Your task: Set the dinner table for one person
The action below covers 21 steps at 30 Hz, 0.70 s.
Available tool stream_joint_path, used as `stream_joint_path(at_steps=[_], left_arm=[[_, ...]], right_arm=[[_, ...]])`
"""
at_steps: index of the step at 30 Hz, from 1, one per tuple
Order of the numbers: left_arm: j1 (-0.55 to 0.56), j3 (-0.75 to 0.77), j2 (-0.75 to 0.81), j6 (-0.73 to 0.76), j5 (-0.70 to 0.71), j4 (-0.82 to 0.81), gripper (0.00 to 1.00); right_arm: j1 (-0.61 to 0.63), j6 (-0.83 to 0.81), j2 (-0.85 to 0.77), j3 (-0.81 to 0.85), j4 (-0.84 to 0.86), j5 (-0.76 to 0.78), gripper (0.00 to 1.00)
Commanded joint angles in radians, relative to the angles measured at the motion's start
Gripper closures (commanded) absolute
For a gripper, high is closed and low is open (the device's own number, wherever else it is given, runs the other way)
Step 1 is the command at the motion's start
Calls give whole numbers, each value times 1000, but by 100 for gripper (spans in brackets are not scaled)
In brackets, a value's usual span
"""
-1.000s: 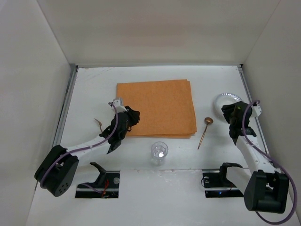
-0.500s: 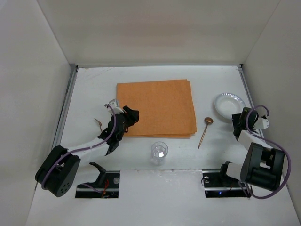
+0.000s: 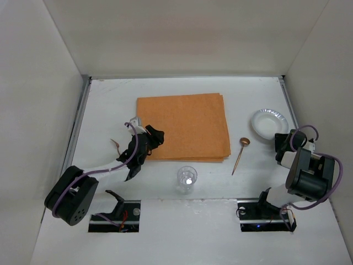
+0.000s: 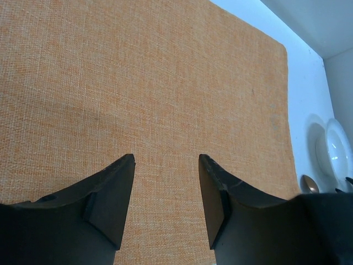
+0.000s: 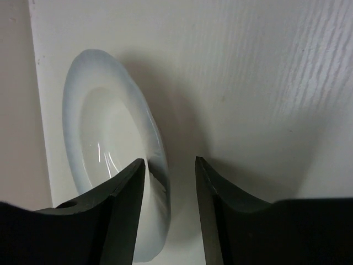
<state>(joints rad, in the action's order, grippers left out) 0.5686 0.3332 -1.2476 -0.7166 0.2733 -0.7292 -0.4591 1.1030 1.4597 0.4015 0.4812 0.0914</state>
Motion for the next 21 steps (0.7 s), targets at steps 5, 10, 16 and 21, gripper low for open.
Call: stream_joint_path(at_steps=[5,10,16,21], left_arm=[[0,1,-1,-14,-11,-78,53],[-5,-2,7,-14,-11,-78,53],[1,1,-4,-17,-11,-78,53],[3,0,10,-14,-11,-78,53]], right_arm=[[-3,44,45,16,137,-71,53],[-2,52,60,26,135,-76,59],[1,72,86,26,172,-111,78],[3,95,93,7,261,-147,87]])
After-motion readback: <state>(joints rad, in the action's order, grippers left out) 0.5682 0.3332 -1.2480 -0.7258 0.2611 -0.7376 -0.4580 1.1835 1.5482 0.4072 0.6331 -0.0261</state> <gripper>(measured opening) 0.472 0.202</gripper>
